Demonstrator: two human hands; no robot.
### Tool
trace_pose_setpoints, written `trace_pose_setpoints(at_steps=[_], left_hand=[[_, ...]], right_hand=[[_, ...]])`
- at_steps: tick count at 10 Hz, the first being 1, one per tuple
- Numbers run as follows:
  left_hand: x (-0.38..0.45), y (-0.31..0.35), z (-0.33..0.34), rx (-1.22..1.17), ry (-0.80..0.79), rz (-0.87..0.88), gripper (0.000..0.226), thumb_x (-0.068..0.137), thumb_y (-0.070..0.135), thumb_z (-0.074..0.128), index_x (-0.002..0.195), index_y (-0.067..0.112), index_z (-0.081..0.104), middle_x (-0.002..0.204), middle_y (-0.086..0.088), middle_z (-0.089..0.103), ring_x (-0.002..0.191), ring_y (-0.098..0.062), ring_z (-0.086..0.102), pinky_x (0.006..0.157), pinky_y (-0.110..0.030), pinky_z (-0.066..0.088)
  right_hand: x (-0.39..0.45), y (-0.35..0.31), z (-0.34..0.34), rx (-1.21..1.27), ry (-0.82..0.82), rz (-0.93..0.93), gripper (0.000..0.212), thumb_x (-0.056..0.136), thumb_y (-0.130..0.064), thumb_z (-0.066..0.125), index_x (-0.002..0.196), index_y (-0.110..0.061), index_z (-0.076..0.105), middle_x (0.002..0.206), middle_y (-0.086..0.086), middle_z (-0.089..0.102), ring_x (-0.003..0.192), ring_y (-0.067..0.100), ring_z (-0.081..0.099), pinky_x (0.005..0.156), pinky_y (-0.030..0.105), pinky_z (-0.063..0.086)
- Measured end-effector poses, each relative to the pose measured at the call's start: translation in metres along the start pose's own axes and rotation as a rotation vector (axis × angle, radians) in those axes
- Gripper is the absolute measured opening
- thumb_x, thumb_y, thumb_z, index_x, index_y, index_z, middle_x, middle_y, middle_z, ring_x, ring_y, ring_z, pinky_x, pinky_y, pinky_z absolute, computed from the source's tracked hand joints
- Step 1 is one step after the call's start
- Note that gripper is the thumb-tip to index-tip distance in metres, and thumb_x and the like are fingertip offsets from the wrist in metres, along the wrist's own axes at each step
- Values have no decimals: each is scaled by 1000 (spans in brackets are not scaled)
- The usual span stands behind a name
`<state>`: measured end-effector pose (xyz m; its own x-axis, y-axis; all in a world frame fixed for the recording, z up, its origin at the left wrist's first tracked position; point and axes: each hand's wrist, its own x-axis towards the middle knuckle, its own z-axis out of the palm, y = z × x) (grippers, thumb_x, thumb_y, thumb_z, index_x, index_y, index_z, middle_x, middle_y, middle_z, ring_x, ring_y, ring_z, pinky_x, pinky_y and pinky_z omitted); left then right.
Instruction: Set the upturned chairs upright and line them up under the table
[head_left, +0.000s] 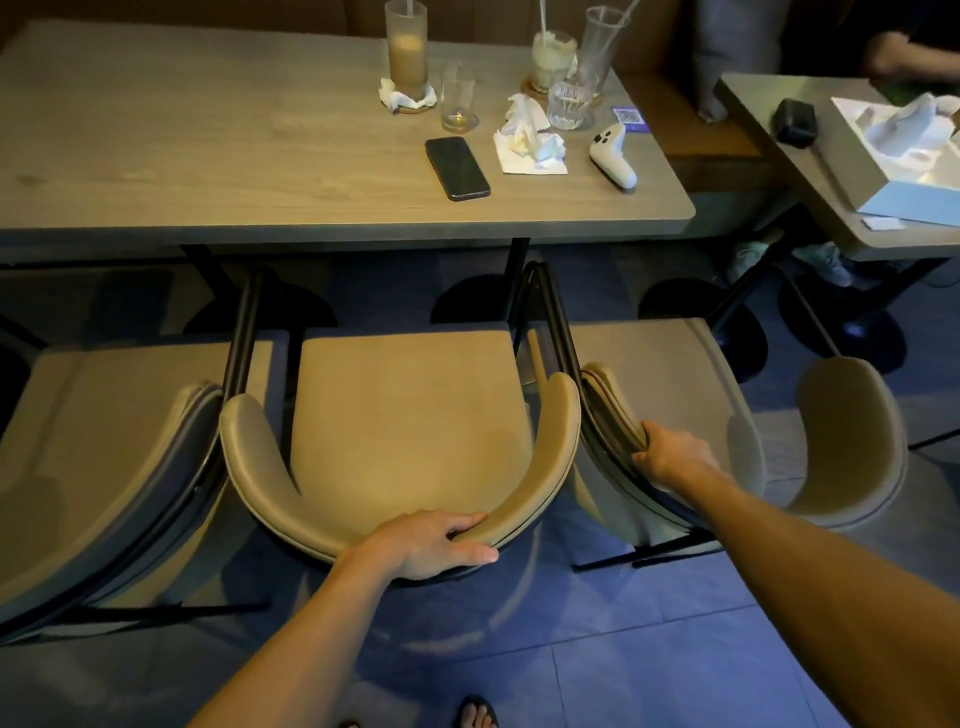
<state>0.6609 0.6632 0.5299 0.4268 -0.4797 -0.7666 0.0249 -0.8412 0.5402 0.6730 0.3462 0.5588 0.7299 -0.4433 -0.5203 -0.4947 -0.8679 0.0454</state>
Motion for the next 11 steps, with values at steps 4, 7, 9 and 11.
trace_pose_setpoints(at_steps=[4, 7, 9, 11], left_hand=[[-3, 2, 4, -40, 33, -30, 83, 69, 78, 53, 145, 49, 36, 147, 17, 44, 134, -12, 42, 110, -31, 35], [1, 2, 3, -99, -2, -55, 70, 68, 61, 62, 136, 50, 50, 126, 19, 59, 115, -8, 54, 104, -28, 39], [0, 5, 0, -138, -22, -47, 64, 77, 54, 65, 138, 47, 48, 132, 16, 56, 119, -10, 51, 106, -30, 37], [-18, 17, -8, -263, 66, -11, 59, 90, 54, 58, 143, 31, 47, 144, 10, 47, 131, -12, 43, 107, -26, 30]], right_hand=[[-3, -5, 17, 208, 82, 54, 19, 97, -24, 48, 116, -20, 49, 92, 10, 57, 85, 30, 53, 95, 50, 48], [-5, 1, 17, 162, 97, 10, 18, 99, -32, 45, 114, -22, 46, 95, 11, 60, 86, 30, 59, 77, 39, 51], [-3, 1, 13, 126, 63, -14, 18, 99, -31, 45, 113, -20, 44, 93, 11, 59, 84, 29, 58, 70, 37, 49], [-10, -24, -1, 201, 34, 71, 39, 94, -34, 53, 126, -12, 45, 110, 15, 59, 98, 30, 60, 87, 44, 53]])
